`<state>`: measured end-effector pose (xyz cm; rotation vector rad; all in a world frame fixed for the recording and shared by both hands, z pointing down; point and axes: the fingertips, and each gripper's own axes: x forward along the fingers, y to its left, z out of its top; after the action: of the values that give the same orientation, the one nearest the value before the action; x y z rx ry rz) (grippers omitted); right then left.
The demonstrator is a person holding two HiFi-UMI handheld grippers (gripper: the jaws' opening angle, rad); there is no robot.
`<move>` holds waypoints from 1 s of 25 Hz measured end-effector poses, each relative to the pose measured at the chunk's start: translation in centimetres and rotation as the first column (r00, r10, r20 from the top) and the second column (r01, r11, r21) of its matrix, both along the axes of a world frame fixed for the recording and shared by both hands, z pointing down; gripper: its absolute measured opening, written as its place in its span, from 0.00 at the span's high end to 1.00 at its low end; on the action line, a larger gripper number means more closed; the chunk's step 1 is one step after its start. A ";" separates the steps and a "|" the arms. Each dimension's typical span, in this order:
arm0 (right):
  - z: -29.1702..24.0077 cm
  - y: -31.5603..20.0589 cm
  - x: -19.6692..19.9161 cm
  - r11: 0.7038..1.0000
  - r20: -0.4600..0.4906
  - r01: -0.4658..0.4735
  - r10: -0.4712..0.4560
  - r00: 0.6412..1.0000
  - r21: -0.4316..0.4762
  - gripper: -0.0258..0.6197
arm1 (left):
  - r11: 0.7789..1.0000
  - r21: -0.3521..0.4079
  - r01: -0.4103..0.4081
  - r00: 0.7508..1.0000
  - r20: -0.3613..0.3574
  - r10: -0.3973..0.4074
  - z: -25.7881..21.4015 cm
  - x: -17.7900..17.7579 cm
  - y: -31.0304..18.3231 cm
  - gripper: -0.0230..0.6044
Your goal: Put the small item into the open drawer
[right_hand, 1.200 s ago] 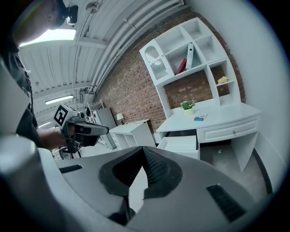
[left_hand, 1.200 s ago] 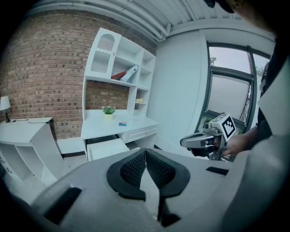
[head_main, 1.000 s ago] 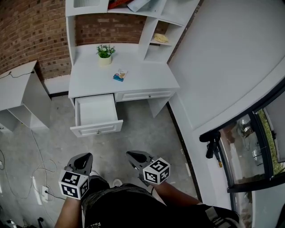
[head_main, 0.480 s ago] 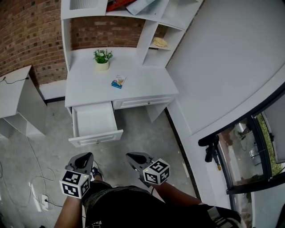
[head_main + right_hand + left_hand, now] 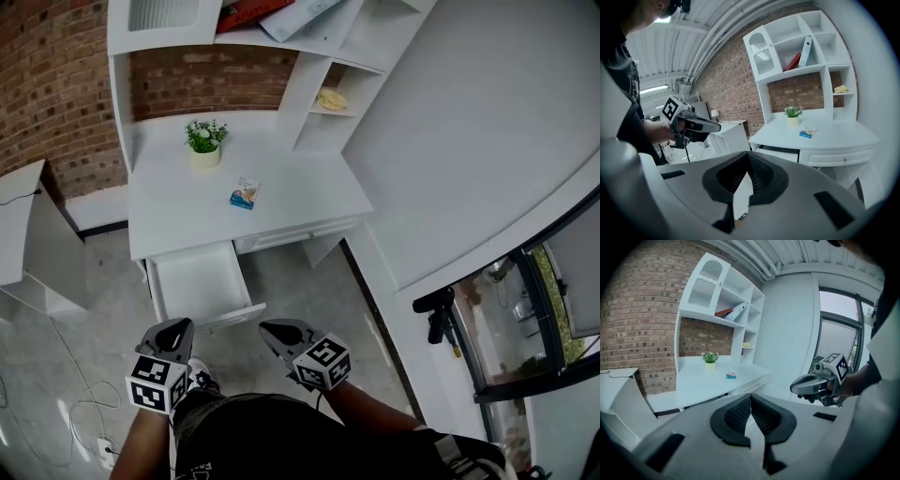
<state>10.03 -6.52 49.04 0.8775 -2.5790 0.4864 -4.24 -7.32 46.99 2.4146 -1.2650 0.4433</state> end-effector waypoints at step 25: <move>0.9 -19.6 -5.2 0.977 -0.085 -0.211 0.213 0.973 0.035 0.95 | 0.994 -0.057 -0.090 0.996 -0.006 0.090 3.2 -7.7 -14.4 0.93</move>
<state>4.81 -26.13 49.97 1.1644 -2.4291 0.4632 -11.93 -21.73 50.15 2.4302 -1.1292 0.4938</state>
